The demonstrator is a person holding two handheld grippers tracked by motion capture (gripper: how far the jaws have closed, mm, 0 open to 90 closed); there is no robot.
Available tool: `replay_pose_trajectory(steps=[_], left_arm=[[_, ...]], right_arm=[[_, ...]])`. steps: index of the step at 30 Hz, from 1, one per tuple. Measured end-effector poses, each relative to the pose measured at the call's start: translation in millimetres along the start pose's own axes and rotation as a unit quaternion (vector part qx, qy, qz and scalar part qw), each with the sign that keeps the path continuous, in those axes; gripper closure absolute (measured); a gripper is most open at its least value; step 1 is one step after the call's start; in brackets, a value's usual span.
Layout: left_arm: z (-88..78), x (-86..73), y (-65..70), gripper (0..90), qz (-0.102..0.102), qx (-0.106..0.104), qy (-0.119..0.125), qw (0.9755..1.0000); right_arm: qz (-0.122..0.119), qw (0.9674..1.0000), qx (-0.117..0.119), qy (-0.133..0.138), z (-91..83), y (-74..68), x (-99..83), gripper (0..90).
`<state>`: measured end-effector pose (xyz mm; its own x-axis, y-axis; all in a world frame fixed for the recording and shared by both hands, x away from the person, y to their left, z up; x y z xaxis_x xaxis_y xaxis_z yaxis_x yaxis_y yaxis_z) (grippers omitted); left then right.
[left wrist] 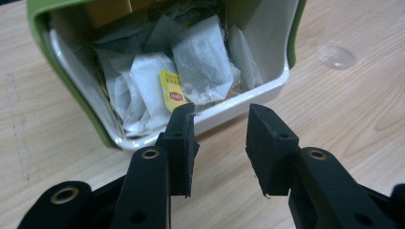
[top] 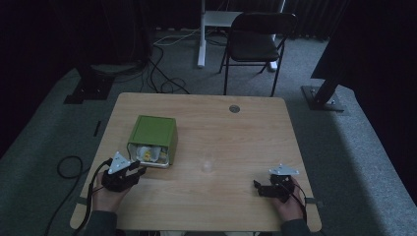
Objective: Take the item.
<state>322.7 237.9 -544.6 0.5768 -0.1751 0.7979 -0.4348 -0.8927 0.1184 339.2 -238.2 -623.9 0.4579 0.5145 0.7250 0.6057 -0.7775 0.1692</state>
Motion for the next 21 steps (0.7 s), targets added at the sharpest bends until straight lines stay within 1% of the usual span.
replay_pose_trajectory(steps=[3,4,5,6,10,11,12,14,16,21], left_arm=[[6.2,3.3,-0.2,66.4,0.002,0.004,-0.003,1.0],[6.2,3.3,-0.2,68.4,0.002,0.004,-0.003,1.0],[9.4,5.0,0.3,68.4,0.001,0.001,-0.005,1.0],[10.9,5.9,0.6,71.1,0.0,0.001,-0.006,1.0],[21.9,11.8,3.5,75.8,0.007,0.003,-0.014,0.9999],[21.9,11.8,3.5,76.3,0.007,0.003,-0.014,0.9999],[27.7,14.0,3.9,76.3,0.01,0.008,-0.018,0.9998],[32.7,17.3,3.7,78.0,0.008,0.01,-0.017,0.9998],[37.1,18.7,2.5,80.2,0.012,0.022,-0.024,0.9994],[39.9,19.1,3.5,82.7,0.007,0.021,-0.027,0.9994]], right_arm=[[0.0,1.0,0.0,0.0,0.0,0.0,0.0,11.3],[0.0,1.0,0.0,0.0,0.0,0.0,0.0,11.3],[0.0,1.0,0.0,0.0,0.0,0.0,0.0,11.3],[0.0,1.0,0.0,0.0,0.0,0.0,0.0,11.3],[0.0,1.0,0.0,0.0,0.0,0.0,0.0,11.3],[0.0,1.0,0.0,0.0,0.0,0.0,0.0,11.3],[0.0,1.0,0.0,0.0,0.0,0.0,0.0,11.3],[0.0,1.0,0.0,0.0,0.0,0.0,0.0,11.3],[0.0,1.0,0.0,0.0,0.0,0.0,0.0,11.3],[0.0,1.0,0.0,0.0,0.0,0.0,0.0,11.3]])
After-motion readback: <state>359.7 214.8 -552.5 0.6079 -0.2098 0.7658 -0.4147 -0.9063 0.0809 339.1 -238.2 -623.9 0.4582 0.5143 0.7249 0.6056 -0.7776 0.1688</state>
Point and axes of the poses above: each handheld gripper's, and its own axes: z roughly forward along the jaws, x roughly out of its top, y roughly to its right, the point moved 6 cm from there along z, roughly forward along the jaws, and after that the axes turned 13 degrees about -z, right-handed, at the moved point
